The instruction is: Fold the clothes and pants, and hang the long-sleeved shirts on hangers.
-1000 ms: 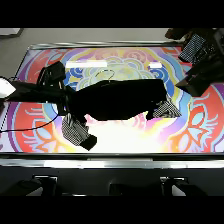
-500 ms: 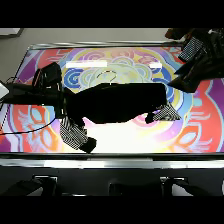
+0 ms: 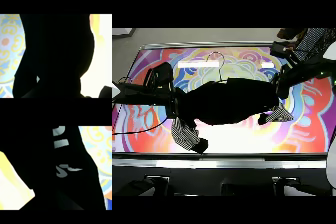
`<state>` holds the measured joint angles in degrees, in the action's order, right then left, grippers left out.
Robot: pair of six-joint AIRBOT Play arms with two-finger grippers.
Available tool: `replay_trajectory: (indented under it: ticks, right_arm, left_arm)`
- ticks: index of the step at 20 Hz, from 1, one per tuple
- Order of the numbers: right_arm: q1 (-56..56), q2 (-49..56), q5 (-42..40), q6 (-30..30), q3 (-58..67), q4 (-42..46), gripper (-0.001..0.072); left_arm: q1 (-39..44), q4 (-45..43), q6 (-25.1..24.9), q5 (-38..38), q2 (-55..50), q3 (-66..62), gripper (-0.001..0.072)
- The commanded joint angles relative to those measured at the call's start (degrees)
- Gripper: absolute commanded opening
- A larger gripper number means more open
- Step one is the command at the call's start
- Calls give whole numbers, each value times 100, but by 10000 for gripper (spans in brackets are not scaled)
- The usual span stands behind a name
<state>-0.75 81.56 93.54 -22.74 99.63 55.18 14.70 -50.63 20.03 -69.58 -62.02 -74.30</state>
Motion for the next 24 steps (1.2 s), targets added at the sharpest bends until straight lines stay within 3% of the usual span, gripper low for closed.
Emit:
replay_trajectory:
  ticks: [1,3,4,5,7,8,11,13,18,19,21,24]
  right_arm:
    - [66,-153,232,-20,4,-24,19]
    - [66,-404,216,-269,4,28,18]
    - [66,-540,192,-577,4,118,17]
    - [66,-658,149,-951,4,195,17]
    - [66,-916,4,-1707,4,278,16]
    - [66,-1073,-90,-1993,4,365,17]
    - [66,-1661,-474,-2774,4,1104,17]
    - [66,-2129,-841,-3429,4,2081,18]
    - [66,-3204,-1429,-4830,4,4183,19]
    - [66,-3386,-1635,-5477,4,4839,19]
    - [66,-3694,-2028,-7414,4,6773,18]
    - [66,-3895,-1969,-8266,7,8277,18]
  left_arm:
    - [2,17,81,72,-2,-2,67]
    - [-9,2,699,544,-13,-2,292]
    - [-46,-2,1193,938,-17,0,343]
    - [-94,0,1711,1375,-13,-2,347]
    - [-232,2,2986,2367,2,-4,679]
    - [-308,2,3832,2883,7,-4,713]
    - [-675,4,6210,3803,52,-4,713]
    - [-852,4,7066,3797,114,-4,713]
    - [-750,4,7108,3589,308,-4,712]
    - [-695,4,7110,3576,334,-4,712]
    - [-566,4,7110,3567,348,-4,712]
    - [-365,2,7108,3567,343,-4,712]
